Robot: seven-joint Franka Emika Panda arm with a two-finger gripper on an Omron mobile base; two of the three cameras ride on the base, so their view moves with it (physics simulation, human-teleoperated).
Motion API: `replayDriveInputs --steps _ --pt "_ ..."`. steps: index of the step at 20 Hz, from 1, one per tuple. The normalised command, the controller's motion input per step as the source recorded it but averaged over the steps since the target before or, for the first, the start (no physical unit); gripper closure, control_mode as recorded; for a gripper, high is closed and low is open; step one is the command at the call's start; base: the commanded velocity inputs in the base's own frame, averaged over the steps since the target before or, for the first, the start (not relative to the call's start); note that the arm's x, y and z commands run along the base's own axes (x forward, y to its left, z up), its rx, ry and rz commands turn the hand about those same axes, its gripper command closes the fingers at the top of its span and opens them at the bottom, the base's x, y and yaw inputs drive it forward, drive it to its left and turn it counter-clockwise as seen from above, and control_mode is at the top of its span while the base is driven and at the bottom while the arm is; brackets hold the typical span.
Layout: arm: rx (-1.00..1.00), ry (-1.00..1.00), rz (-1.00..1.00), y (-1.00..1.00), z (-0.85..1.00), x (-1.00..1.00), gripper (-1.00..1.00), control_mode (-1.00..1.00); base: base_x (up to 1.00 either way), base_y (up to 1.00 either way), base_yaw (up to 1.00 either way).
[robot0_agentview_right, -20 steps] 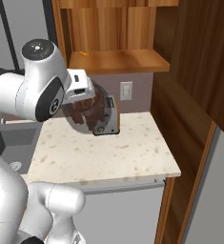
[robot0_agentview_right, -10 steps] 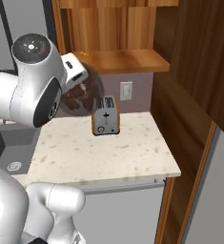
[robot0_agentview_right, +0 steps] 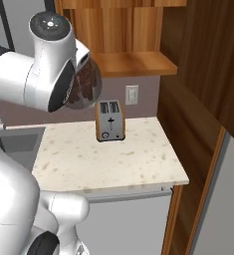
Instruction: Pick the candle and jar from the dining table and place them in the open cabinet. Close the cabinet after placing the objects.
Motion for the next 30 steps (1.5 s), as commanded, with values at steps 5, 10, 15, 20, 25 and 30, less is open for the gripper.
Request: replayDriveInputs --steps 5,10,15,20,25,30 --pt "-0.05 -0.02 0.19 -0.05 0.13 0.3 1.0 -1.0 0.0 0.0 0.0" --pt "-0.04 -0.02 0.1 -0.01 0.02 0.42 1.0 -1.0 0.0 0.0 0.0" --pt "-0.04 0.0 0.02 -0.01 0.03 0.45 1.0 -1.0 0.0 0.0 0.0" --pt "-0.08 0.0 0.0 -0.01 0.16 0.39 1.0 -1.0 0.0 0.0 0.0" --pt "-0.11 -0.06 0.0 0.0 0.27 0.4 1.0 -1.0 0.0 0.0 0.0" --pt "-0.11 -0.09 0.0 0.0 0.18 0.4 1.0 -1.0 0.0 0.0 0.0"
